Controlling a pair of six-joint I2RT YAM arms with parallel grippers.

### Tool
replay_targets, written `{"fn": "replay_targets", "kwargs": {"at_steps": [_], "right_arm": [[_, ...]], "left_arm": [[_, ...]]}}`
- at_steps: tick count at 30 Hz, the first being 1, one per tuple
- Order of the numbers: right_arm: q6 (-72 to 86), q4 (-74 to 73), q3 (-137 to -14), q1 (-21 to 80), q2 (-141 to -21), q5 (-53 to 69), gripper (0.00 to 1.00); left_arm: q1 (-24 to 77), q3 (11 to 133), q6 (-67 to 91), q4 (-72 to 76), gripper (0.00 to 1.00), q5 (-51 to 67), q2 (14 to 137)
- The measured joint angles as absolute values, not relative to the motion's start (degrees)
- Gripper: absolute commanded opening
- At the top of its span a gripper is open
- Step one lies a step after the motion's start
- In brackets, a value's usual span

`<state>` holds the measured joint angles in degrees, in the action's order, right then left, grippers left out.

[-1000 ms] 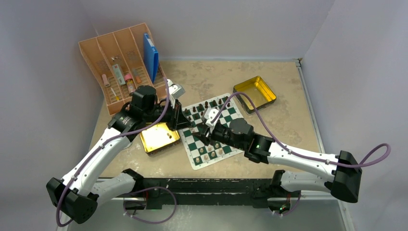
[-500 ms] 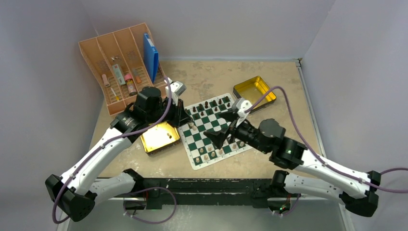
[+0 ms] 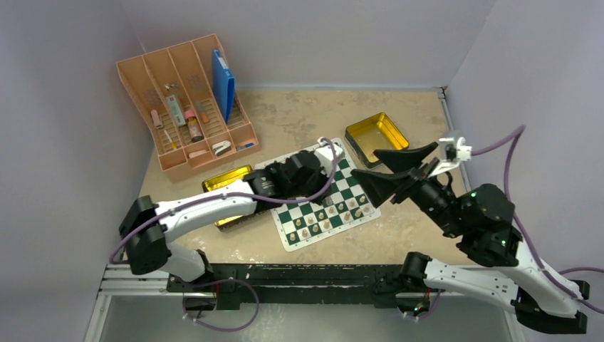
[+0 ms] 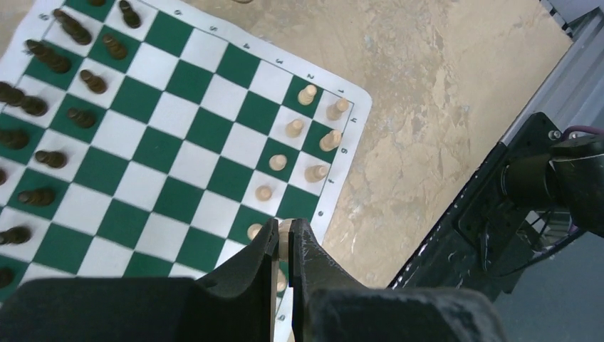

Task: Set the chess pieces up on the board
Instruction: Place the chess piece on the chessboard.

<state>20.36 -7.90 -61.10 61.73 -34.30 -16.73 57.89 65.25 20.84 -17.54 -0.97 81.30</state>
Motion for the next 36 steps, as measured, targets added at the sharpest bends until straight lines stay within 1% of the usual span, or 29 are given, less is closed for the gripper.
{"fn": "replay_targets", "kwargs": {"at_steps": [6,14,25,36], "right_arm": [[22.1,-9.1,-63.2,61.6,-31.8,-21.4,0.99],[23.4,-9.2,-61.3,61.4,-28.6,-23.8,0.99],[23.6,-9.2,-61.1,61.4,-27.3,-24.5,0.99],[23.6,-9.2,-61.1,61.4,-27.0,-25.6,0.99]], "left_arm": [[63.9,68.2,20.6,-13.8,0.0,-6.2,90.1],[65.8,69.1,22.0,-12.6,0.0,-9.0,96.2],[67.3,69.1,22.2,-12.0,0.0,-11.4,99.5],[67.7,67.6,23.5,-9.8,0.0,-12.3,99.8]]}}
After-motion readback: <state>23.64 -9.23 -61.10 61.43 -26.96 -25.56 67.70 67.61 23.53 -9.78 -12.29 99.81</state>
